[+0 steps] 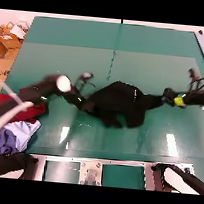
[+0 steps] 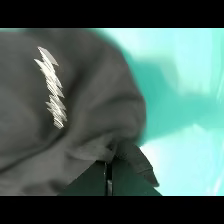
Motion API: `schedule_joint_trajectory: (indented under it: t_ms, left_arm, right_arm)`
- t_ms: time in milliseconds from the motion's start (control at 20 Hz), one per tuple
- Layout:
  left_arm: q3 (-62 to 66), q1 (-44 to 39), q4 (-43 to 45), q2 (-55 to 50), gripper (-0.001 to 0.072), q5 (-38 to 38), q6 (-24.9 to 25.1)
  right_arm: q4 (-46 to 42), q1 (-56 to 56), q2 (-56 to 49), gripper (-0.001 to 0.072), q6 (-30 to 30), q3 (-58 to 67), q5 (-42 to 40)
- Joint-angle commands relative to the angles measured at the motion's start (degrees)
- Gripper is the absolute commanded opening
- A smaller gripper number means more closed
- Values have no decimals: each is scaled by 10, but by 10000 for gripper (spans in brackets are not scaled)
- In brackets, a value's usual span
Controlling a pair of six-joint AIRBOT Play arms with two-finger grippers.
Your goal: Fold the shirts.
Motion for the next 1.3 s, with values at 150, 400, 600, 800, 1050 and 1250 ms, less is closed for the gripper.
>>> schedule_joint_trajectory:
  t_ms: [150, 400, 600, 800, 1050, 1250]
  left_arm:
    - [308, 41, 173, 172, 23, -143, 36]
    - [543, 41, 113, 174, 23, -216, 103]
    - [599, 41, 114, 185, 24, -191, 127]
    - [567, 41, 119, 162, 23, -132, 148]
    - [531, 41, 122, 30, 23, -67, 152]
    - [531, 41, 95, -144, 23, -11, 150]
  right_arm:
    - [-1, -2, 172, 18, 16, 266, 17]
    - [-15, -3, 243, 19, 20, 452, 11]
    - [-67, -2, 252, 19, 34, 523, 5]
    - [-105, -2, 235, 19, 33, 511, -5]
    - [-106, -2, 145, 19, 29, 424, -30]
    - [-106, -2, 31, 19, 14, 317, -77]
